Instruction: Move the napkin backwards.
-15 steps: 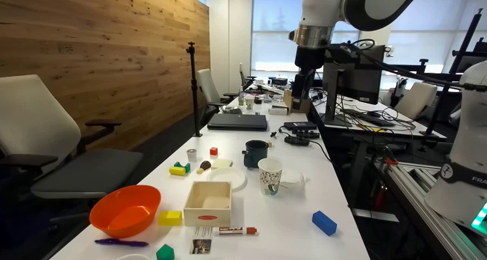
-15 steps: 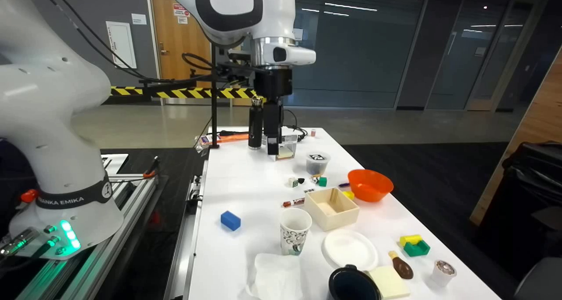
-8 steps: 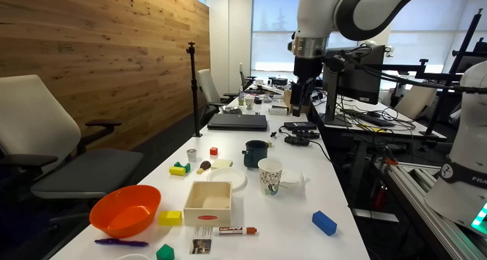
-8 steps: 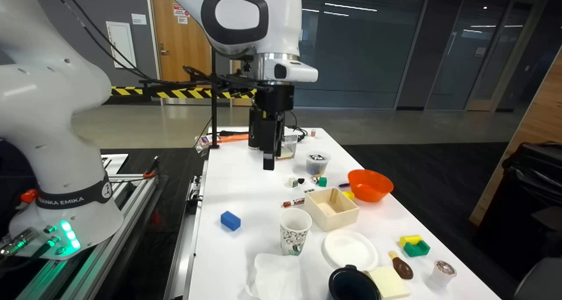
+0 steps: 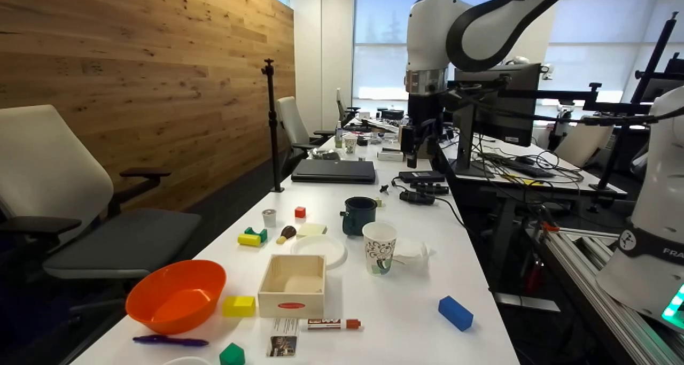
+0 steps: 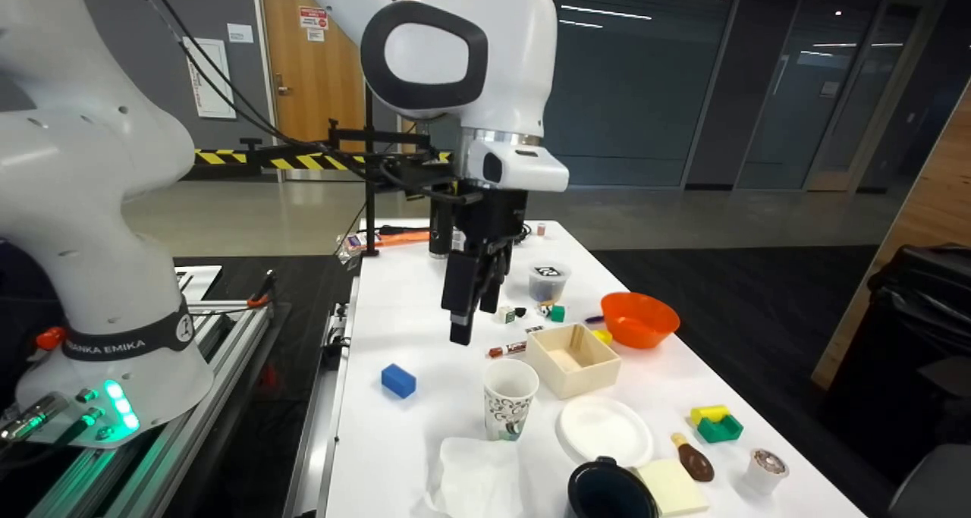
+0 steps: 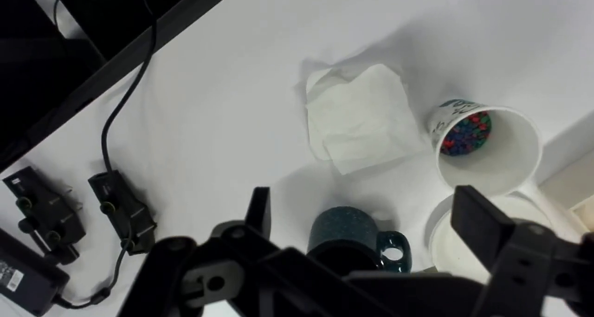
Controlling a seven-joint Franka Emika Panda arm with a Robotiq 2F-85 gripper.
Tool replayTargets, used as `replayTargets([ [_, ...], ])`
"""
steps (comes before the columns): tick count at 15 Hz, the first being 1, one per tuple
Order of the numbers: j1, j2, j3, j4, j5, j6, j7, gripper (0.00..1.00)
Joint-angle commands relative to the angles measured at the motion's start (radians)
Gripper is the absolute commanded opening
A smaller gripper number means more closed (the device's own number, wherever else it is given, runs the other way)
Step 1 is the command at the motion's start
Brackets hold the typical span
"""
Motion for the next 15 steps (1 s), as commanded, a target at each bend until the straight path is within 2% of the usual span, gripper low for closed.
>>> replayTargets([
  [1, -0.001, 0.111, -0.054, 0.019, 0.007, 0.087, -0.017, 1.00],
  [4, 0.002, 0.178, -0.089, -0.018, 0.008, 0.303, 0.014, 1.00],
  [6, 0.010, 0.228, -0.108, -0.025, 0.031, 0.406, 0.025, 1.00],
  [10, 0.030, 0.291, -0.135, -0.016, 0.087, 0.388, 0.044, 1.00],
  [12, 0.053, 0.300, -0.163, -0.017, 0.024, 0.373, 0.132, 1.00],
  [13, 0.048, 0.300, -0.159, -0.016, 0.058, 0.386, 0.051, 1.00],
  [15, 0.060, 0.309, -0.170, -0.015, 0.054, 0.386, 0.083, 1.00],
])
